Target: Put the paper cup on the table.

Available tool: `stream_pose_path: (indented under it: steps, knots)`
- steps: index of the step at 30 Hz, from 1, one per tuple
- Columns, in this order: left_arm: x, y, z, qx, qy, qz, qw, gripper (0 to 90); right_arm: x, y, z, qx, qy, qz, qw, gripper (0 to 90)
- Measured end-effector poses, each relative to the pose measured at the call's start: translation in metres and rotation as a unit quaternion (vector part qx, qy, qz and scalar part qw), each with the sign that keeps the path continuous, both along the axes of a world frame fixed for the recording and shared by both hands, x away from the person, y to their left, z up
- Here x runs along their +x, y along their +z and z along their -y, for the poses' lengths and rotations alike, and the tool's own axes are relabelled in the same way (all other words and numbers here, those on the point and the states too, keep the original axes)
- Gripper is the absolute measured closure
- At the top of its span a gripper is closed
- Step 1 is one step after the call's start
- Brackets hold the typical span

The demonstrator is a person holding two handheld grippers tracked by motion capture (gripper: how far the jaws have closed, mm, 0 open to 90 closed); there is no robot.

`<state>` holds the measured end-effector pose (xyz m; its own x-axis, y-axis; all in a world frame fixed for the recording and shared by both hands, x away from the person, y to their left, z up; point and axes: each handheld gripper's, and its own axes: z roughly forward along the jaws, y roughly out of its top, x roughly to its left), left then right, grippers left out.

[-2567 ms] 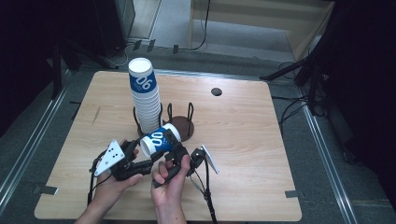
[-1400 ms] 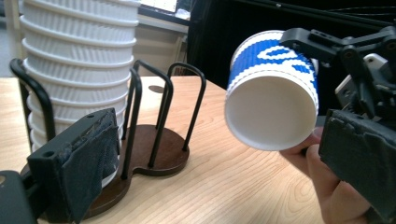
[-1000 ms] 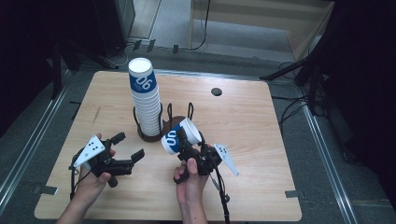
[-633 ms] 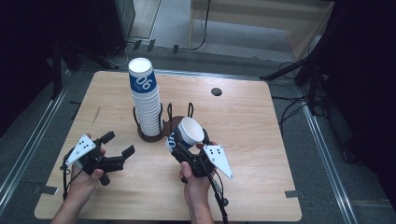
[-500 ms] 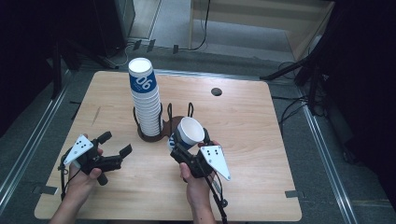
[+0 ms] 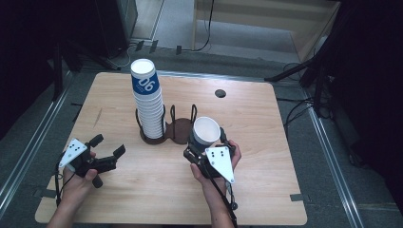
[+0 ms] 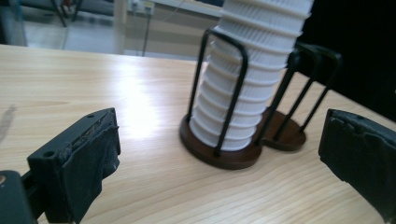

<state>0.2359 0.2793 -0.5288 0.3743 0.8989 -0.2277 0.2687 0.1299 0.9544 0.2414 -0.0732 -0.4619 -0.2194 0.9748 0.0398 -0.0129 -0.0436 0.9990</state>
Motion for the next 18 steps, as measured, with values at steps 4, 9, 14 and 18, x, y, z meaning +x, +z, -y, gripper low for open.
stream_pose_path:
  steps: [4, 9, 14, 18]
  knots:
    - [0.000, -0.002, -0.003, 0.012, 0.022, 0.002, 0.9997, 0.0, 0.006, 0.000, 0.012, -0.014, 0.003, 0.001, 0.9999, 13.5]
    - [0.000, -0.007, -0.009, 0.017, 0.036, 0.004, 0.9992, 0.0, 0.013, -0.002, 0.023, -0.020, -0.013, 0.013, 0.9996, 13.5]
    - [-0.002, -0.010, -0.014, 0.020, 0.048, 0.013, 0.9985, 0.0, 0.020, -0.005, 0.032, -0.026, -0.027, 0.011, 0.9992, 13.4]
    - [-0.002, -0.014, -0.018, 0.021, 0.053, 0.003, 0.9983, 0.0, 0.029, -0.007, 0.039, -0.040, -0.038, 0.016, 0.9984, 13.4]
